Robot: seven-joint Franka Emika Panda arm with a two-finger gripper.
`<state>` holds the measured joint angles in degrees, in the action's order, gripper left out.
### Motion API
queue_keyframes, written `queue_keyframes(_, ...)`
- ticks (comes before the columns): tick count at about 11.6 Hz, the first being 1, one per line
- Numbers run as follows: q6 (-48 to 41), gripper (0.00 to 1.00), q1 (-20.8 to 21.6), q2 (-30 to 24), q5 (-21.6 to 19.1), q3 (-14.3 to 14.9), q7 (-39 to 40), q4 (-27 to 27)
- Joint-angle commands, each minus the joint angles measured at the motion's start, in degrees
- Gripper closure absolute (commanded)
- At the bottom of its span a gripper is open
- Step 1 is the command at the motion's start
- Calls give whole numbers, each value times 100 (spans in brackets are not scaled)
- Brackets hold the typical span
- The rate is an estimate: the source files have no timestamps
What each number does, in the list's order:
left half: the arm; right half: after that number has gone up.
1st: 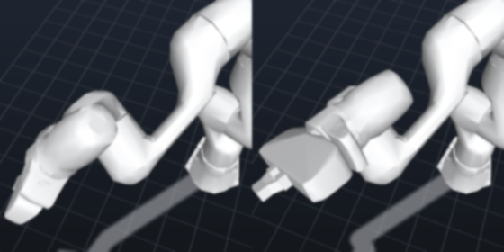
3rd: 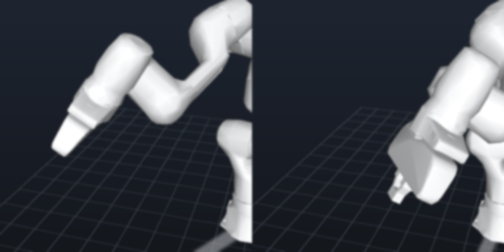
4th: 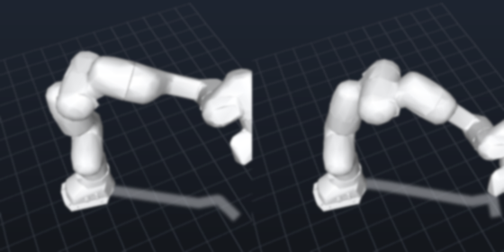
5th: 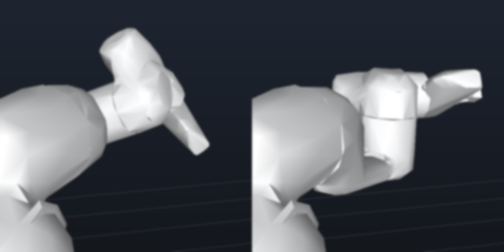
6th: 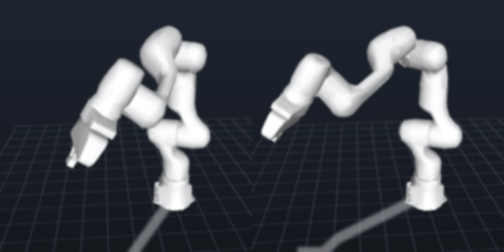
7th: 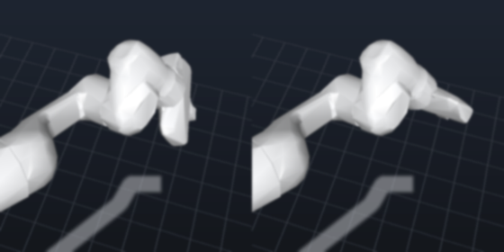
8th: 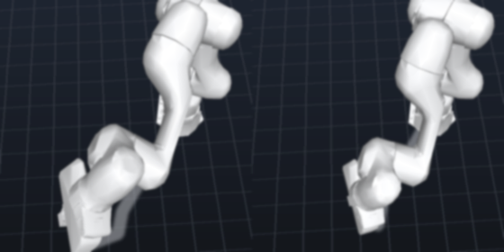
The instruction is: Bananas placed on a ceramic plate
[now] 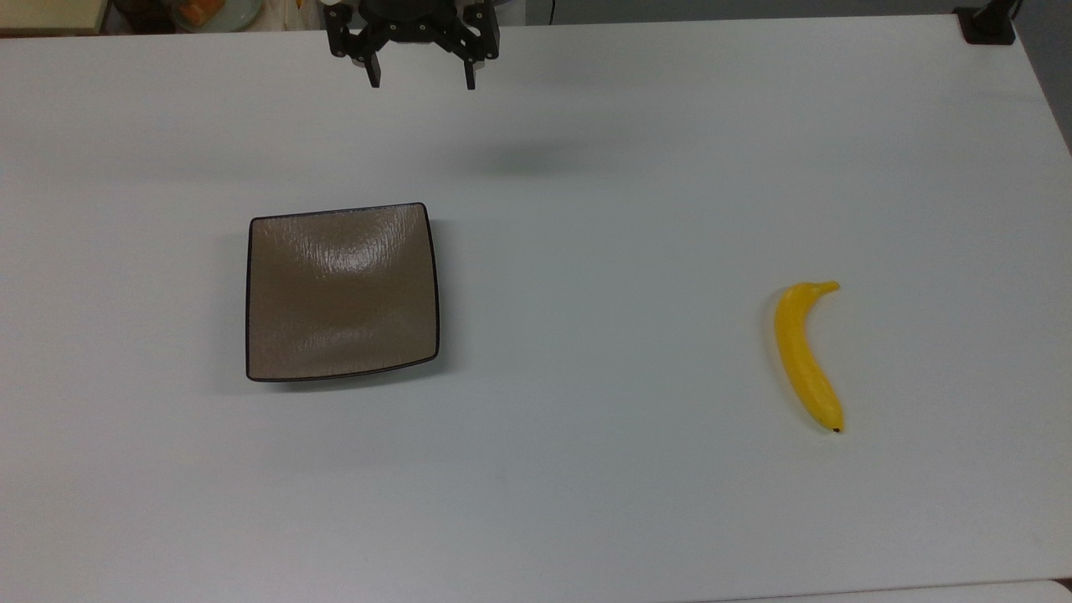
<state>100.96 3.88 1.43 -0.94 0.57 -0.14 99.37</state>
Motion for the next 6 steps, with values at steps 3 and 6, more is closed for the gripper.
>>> queue_keyframes(3, 240, 0, 86, -99, -126, 84, 75, 188)
queue_keyframes(6, 240, 0, 95, -90, -117, 75, 75, 188)
